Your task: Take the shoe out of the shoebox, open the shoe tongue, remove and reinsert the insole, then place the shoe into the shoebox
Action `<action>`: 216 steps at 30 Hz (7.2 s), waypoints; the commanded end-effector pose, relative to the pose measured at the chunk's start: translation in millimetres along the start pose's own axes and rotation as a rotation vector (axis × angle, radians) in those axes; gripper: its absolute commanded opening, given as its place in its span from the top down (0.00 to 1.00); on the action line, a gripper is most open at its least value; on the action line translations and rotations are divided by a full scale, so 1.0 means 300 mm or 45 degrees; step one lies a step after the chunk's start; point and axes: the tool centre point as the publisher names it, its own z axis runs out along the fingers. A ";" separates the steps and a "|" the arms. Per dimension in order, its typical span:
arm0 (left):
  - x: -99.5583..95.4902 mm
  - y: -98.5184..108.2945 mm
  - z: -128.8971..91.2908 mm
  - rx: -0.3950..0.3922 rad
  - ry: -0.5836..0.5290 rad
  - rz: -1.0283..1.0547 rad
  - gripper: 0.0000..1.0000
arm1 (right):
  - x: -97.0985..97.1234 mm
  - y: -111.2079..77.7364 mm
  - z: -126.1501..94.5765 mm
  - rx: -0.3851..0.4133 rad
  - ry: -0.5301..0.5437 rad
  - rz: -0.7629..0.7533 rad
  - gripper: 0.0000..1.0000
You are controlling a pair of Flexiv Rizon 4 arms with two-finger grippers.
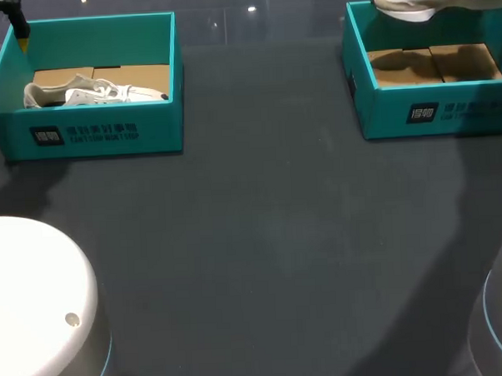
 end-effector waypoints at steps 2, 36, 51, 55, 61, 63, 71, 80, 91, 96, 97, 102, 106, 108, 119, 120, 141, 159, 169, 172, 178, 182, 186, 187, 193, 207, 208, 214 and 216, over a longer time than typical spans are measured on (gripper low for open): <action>0.001 0.000 -0.001 0.000 0.002 0.001 0.00 | 0.020 -0.122 -0.067 -0.075 -0.019 -0.005 1.00; 0.001 0.000 -0.001 0.000 0.002 0.001 0.00 | 0.478 -0.777 -0.340 -0.167 -0.031 -0.036 1.00; 0.001 0.000 -0.001 0.000 0.002 0.001 0.00 | 0.672 -1.167 -0.411 -0.186 -0.016 -0.007 1.00; 0.001 0.000 -0.001 0.000 0.002 0.001 0.00 | 0.703 -1.276 -0.418 -0.201 -0.002 -0.006 1.00; 0.001 0.000 -0.001 0.000 0.002 0.001 0.00 | 0.786 -1.424 -0.390 -0.216 0.008 -0.002 1.00; 0.001 0.000 -0.001 0.000 0.002 0.001 0.00 | 0.826 -1.465 -0.381 -0.218 -0.001 -0.009 1.00; 0.001 0.000 -0.001 0.000 0.002 0.001 0.00 | 0.978 -1.573 -0.307 -0.235 -0.021 -0.065 1.00; 0.001 0.000 -0.001 0.000 0.002 0.001 0.00 | 1.071 -1.585 -0.234 -0.205 0.010 -0.043 1.00; 0.001 0.000 -0.001 0.000 0.002 0.001 0.00 | 1.122 -1.574 -0.201 -0.129 0.037 0.017 1.00; 0.001 0.000 -0.001 0.000 0.002 0.001 0.00 | 1.122 -1.574 -0.201 -0.129 0.037 0.017 1.00; 0.001 0.000 -0.001 0.000 0.002 0.001 0.00 | 1.122 -1.574 -0.201 -0.129 0.037 0.017 1.00; 0.001 0.000 -0.001 0.000 0.002 0.001 0.00 | 1.218 -1.582 -0.148 -0.069 -0.126 0.011 1.00; 0.001 0.000 -0.001 0.000 0.002 0.001 0.00 | 1.269 -1.588 -0.053 -0.036 -0.091 -0.025 1.00; 0.001 0.000 -0.001 0.000 0.002 0.001 0.00 | 1.294 -1.590 -0.020 -0.026 -0.067 -0.049 1.00; 0.001 0.000 -0.001 0.000 0.002 0.001 0.00 | 1.383 -1.595 0.054 -0.031 0.043 -0.048 1.00; 0.001 0.000 -0.001 0.000 0.002 0.001 0.00 | 1.386 -1.598 0.058 -0.031 0.050 -0.041 1.00; 0.001 0.000 -0.001 0.000 0.002 0.001 0.00 | 1.384 -1.616 0.157 -0.015 0.156 -0.058 1.00; 0.001 0.000 -0.001 0.000 0.002 0.001 0.00 | 1.380 -1.626 0.189 -0.001 0.170 -0.090 1.00; 0.001 0.000 -0.001 0.000 0.002 0.001 0.00 | 1.394 -1.639 0.188 0.008 0.181 -0.090 0.52; 0.001 0.000 -0.001 0.000 0.002 0.001 0.00 | 1.392 -1.644 0.178 0.007 0.187 -0.087 0.00; 0.001 0.000 -0.001 0.000 0.002 0.001 0.00 | 1.356 -1.659 0.093 -0.021 0.234 -0.080 0.00; 0.001 0.000 -0.001 0.000 0.002 0.001 0.00 | 1.287 -1.658 0.007 0.005 0.333 -0.097 0.00; 0.001 0.000 -0.001 0.000 0.002 0.001 0.00 | 1.219 -1.648 -0.055 -0.010 0.484 -0.185 0.00; 0.001 0.000 -0.001 0.000 0.002 0.001 0.00 | 1.202 -1.646 -0.070 -0.036 0.533 -0.216 0.00; 0.001 0.000 -0.001 0.000 0.002 0.001 0.00 | 1.143 -1.632 -0.108 -0.084 0.745 -0.360 0.00; 0.001 0.000 -0.001 0.000 0.002 0.001 0.00 | 1.015 -1.617 -0.023 -0.427 1.470 -1.037 0.00; 0.001 0.000 -0.001 0.000 0.002 0.001 0.00 | 0.997 -1.616 -0.016 -0.435 1.581 -1.216 0.00; 0.001 0.000 -0.001 0.000 0.002 0.001 0.00 | 0.978 -1.616 -0.004 -0.401 1.683 -1.404 0.00; 0.001 0.000 -0.001 0.000 0.002 0.001 0.00 | 0.978 -1.616 -0.004 -0.401 1.683 -1.404 0.00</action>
